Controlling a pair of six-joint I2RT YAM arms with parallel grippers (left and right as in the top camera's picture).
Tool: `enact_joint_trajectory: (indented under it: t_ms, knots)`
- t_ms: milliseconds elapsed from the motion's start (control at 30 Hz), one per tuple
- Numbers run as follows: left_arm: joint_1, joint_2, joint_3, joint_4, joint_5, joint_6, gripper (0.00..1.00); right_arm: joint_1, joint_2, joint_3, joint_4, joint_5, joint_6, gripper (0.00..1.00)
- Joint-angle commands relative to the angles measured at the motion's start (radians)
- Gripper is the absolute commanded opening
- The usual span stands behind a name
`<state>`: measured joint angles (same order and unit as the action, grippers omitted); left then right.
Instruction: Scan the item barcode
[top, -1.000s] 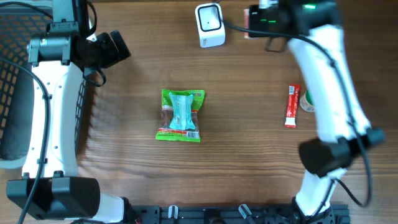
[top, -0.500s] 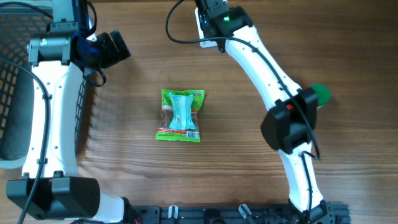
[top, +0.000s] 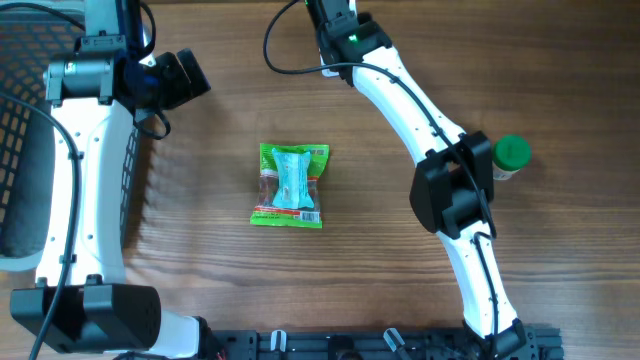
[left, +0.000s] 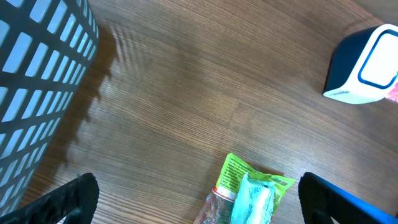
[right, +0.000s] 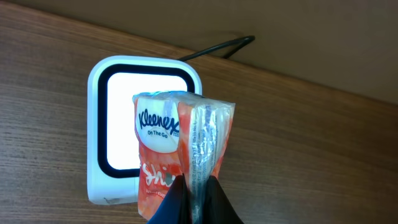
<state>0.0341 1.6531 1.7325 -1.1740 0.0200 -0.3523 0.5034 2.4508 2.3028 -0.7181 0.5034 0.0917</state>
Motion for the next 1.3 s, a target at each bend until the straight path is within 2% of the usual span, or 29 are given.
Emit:
enact_joint_trajectory:
  t_ms: [0,133,300,433,567,700,833,933,1067,1167,1267]
  knots:
    - [0.003,0.0,-0.003,0.002,-0.007,0.016,1.0,-0.002,0.036,0.012,-0.004,0.02,0.024,0.04]
    - [0.003,0.0,-0.003,0.002,-0.006,0.016,1.0,-0.002,-0.027,0.018,-0.034,0.02,0.047,0.04]
    - [0.003,0.0,-0.002,0.002,-0.007,0.016,1.0,-0.002,-0.23,0.018,-0.111,0.016,0.047,0.04]
    - [0.003,0.0,-0.003,0.002,-0.006,0.016,1.0,-0.006,-0.431,0.017,-0.287,-0.011,0.089,0.04]
    - [0.003,0.0,-0.003,0.002,-0.006,0.016,1.0,-0.031,-0.56,0.017,-0.478,-0.063,0.154,0.04]
    - [0.003,0.0,-0.002,0.002,-0.006,0.016,1.0,-0.106,-0.609,0.016,-0.694,-0.203,0.173,0.04]
    - [0.003,0.0,-0.002,0.002,-0.007,0.016,1.0,-0.189,-0.601,-0.039,-0.812,-0.335,0.177,0.04]
    - [0.003,0.0,-0.003,0.002,-0.006,0.016,1.0,-0.241,-0.598,-0.174,-0.831,-0.394,0.179,0.04]
    - [0.003,0.0,-0.003,0.002,-0.007,0.016,1.0,-0.268,-0.598,-0.418,-0.773,-0.393,0.177,0.05]
    - [0.003,0.0,-0.002,0.002,-0.006,0.016,1.0,-0.271,-0.598,-0.599,-0.682,-0.392,0.176,0.06]
    - [0.003,0.0,-0.003,0.002,-0.006,0.016,1.0,-0.272,-0.598,-0.809,-0.521,-0.356,0.177,0.06]
